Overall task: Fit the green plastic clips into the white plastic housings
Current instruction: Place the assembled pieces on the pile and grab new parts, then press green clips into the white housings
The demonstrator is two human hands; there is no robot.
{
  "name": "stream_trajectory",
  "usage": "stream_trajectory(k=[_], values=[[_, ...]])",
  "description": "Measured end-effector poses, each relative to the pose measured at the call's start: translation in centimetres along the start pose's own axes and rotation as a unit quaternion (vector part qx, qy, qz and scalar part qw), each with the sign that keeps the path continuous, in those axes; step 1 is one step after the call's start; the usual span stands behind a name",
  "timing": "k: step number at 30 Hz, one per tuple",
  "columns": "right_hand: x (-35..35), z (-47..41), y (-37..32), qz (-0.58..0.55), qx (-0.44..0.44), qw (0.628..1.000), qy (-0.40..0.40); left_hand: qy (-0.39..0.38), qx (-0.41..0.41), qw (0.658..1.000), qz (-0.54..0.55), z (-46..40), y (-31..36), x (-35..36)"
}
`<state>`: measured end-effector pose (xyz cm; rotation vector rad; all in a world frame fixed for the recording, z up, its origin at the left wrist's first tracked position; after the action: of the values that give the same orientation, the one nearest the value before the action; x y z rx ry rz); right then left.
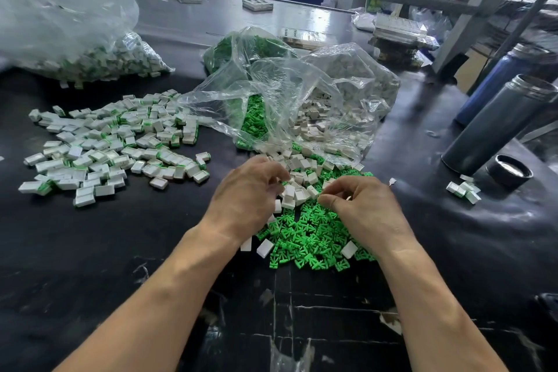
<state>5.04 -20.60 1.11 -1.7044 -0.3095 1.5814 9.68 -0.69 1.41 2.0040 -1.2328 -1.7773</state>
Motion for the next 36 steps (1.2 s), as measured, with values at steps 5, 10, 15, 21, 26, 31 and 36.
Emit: stream_trajectory(k=[5, 10, 15, 21, 26, 31, 36], values=[[0.6, 0.6, -0.5, 0.048, -0.007, 0.998, -0.044, -0.048, 0.011, 0.998, -0.030, -0.1, 0.6, 1.3], [0.7, 0.9, -0.9, 0.088, -0.015, 0.995, -0.043, -0.043, 0.025, 0.998, -0.050, -0.1, 0.9, 1.6], [1.2, 1.1, -1.5, 0.112, -0.037, 0.992, -0.047, -0.020, 0.022, 0.998, -0.050, -0.1, 0.8, 1.3], [1.3, 1.5, -2.0, 0.138, -0.059, 0.988, -0.044, 0.015, 0.031, 0.999, -0.038, 0.1, 1.1, 0.5], [1.0, 1.7, -2.6, 0.121, -0.073, 0.989, -0.043, 0.066, 0.014, 0.996, 0.054, 0.0, 1.0, -0.4], [1.6, 1.7, -2.3, 0.162, -0.060, 0.982, -0.073, 0.088, -0.013, 0.980, 0.176, 0.2, 0.4, -0.7], [1.8, 1.6, -2.3, 0.138, -0.061, 0.987, -0.064, 0.080, -0.039, 0.968, 0.235, 0.2, 0.1, -0.4]])
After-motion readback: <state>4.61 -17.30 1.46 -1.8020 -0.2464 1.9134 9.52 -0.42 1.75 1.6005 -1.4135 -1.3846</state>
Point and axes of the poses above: each hand's wrist, its own z-axis away from the middle knuckle, its own x-axis out of the palm, y = z × x, the point moved 9 cm from there along -z, towards the middle knuckle, and after that the axes turned 7 degrees about x, right-handed, at the moved point
